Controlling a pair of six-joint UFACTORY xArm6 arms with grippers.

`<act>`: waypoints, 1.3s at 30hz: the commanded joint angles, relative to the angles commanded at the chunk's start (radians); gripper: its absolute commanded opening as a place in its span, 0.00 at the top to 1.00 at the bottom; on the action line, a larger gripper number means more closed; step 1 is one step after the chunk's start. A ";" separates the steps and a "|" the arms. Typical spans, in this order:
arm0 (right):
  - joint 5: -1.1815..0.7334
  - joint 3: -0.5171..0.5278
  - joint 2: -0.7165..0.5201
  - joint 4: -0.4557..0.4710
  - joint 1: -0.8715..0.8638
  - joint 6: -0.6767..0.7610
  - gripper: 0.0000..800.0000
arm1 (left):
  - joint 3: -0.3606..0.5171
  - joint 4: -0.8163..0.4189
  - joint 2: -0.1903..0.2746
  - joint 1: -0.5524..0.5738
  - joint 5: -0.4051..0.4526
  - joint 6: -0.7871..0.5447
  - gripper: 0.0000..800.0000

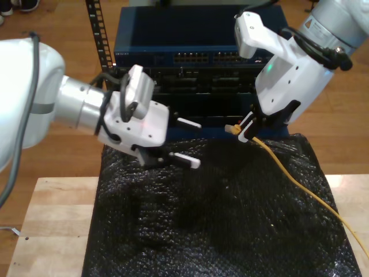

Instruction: Grab the cable and plug it in

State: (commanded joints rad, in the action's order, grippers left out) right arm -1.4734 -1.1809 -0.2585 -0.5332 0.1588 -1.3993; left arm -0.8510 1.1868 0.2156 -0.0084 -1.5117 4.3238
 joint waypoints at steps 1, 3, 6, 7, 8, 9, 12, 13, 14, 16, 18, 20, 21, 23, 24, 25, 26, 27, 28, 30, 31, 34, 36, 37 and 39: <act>0.000 0.000 0.000 0.000 0.000 0.002 0.99 | -0.002 0.008 0.000 0.000 0.000 0.003 0.06; 0.002 0.002 0.002 0.000 0.000 0.002 0.98 | -0.005 0.020 0.000 0.000 -0.002 0.017 0.07; 0.002 0.002 0.000 0.002 0.003 0.002 0.98 | -0.003 0.034 0.003 -0.002 -0.006 0.026 0.12; 0.002 0.003 0.000 0.002 0.003 0.002 0.98 | -0.003 0.034 0.003 -0.002 -0.008 0.028 0.14; 0.002 0.006 0.000 0.002 0.003 0.002 0.98 | -0.003 0.034 0.005 -0.002 -0.008 0.028 0.14; 0.003 0.012 0.000 0.000 0.003 0.002 0.98 | -0.005 0.035 0.005 -0.002 -0.009 0.028 0.16; 0.006 0.021 0.000 0.000 0.005 0.002 0.98 | -0.005 0.035 0.005 -0.003 -0.011 0.028 0.23; 0.006 0.021 0.000 0.000 0.006 0.002 0.98 | -0.005 0.035 0.005 -0.003 -0.011 0.028 0.24; 0.006 0.021 0.000 0.000 0.008 0.002 0.98 | -0.005 0.035 0.005 -0.003 -0.011 0.026 0.24; 0.008 0.021 0.002 -0.002 0.009 0.002 0.98 | -0.005 0.035 0.003 -0.003 -0.014 0.026 0.27; 0.009 0.023 0.003 -0.002 0.011 0.003 0.98 | -0.003 0.035 0.003 -0.002 -0.014 0.026 0.27; 0.009 0.026 0.005 -0.003 0.011 0.003 0.98 | -0.003 0.035 0.003 -0.002 -0.014 0.026 0.27; 0.009 0.029 0.006 -0.003 0.011 0.006 0.98 | -0.003 0.035 0.005 -0.002 -0.014 0.025 0.27; 0.009 0.035 0.006 -0.008 0.015 0.008 0.98 | -0.003 0.035 0.003 -0.002 -0.014 0.023 0.27; 0.011 0.038 0.006 -0.011 0.018 0.008 0.98 | -0.003 0.035 0.003 -0.002 -0.014 0.021 0.27; 0.011 0.041 0.008 -0.011 0.023 0.008 0.98 | -0.003 0.035 0.003 -0.002 -0.014 0.021 0.27; 0.014 0.041 0.009 -0.012 0.026 0.008 0.98 | -0.003 0.035 0.003 -0.002 -0.014 0.021 0.26; 0.020 0.041 0.014 -0.012 0.032 0.009 0.98 | -0.003 0.035 0.003 -0.002 -0.014 0.020 0.26; 0.026 0.041 0.017 -0.011 0.038 0.009 0.98 | -0.003 0.035 0.003 -0.002 -0.014 0.018 0.26; 0.035 0.041 0.026 -0.011 0.052 0.009 0.98 | -0.003 0.035 0.003 -0.002 -0.014 0.012 0.26; 0.037 0.041 0.029 -0.011 0.058 0.009 0.98 | -0.003 0.035 0.003 -0.002 -0.014 0.009 0.26; 0.038 0.041 0.037 -0.011 0.063 0.009 0.98 | -0.002 0.035 0.003 -0.002 -0.014 0.003 0.26; 0.040 0.041 0.041 -0.011 0.064 0.009 0.98 | -0.002 0.035 0.003 -0.002 -0.014 0.002 0.26; 0.043 0.041 0.043 -0.011 0.064 0.012 0.98 | -0.002 0.035 0.003 -0.002 -0.014 0.002 0.27; 0.049 0.041 0.043 -0.011 0.064 0.020 0.98 | 0.000 0.034 0.003 -0.002 -0.014 0.000 0.30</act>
State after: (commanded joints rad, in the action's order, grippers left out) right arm -1.4243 -1.1395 -0.2156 -0.5439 0.2232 -1.3794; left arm -0.8510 1.2206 0.2186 -0.0100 -1.5255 4.3238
